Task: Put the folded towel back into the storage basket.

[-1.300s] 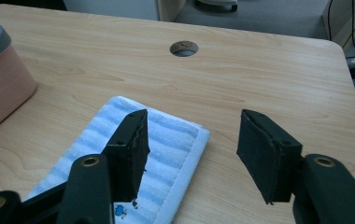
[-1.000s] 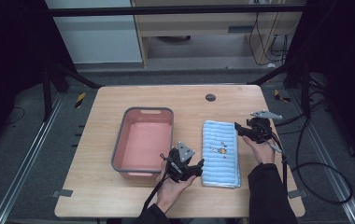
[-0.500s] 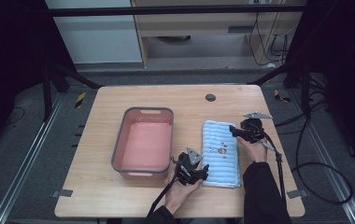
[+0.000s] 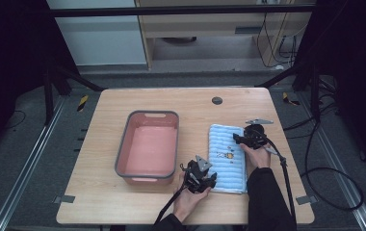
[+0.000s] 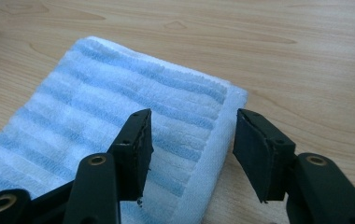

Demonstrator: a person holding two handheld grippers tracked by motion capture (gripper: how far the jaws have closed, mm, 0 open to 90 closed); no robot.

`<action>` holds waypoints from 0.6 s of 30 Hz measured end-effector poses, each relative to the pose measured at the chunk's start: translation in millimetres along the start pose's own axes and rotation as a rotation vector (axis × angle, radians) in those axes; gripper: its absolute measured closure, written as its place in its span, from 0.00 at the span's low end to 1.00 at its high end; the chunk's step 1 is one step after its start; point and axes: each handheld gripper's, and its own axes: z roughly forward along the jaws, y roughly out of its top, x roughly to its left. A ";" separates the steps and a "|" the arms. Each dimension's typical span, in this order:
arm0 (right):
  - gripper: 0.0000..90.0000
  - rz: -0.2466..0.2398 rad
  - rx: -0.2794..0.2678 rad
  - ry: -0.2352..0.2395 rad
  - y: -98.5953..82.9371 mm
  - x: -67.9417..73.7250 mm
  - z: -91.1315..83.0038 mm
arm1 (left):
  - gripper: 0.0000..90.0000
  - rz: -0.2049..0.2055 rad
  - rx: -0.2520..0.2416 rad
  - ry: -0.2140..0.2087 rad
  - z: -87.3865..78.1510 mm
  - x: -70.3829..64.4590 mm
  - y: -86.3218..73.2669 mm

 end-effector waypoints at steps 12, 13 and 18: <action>0.66 0.022 0.029 0.025 -7.3 -1.7 6.0 | 0.76 -0.013 0.010 -0.031 3.3 -3.4 -0.8; 0.67 0.012 0.027 0.022 -7.4 -1.1 6.3 | 0.78 -0.010 0.010 -0.028 3.2 -3.8 -0.8; 0.82 0.022 0.024 0.049 -8.2 0.7 6.0 | 0.86 -0.037 0.017 -0.051 3.7 -2.3 -0.1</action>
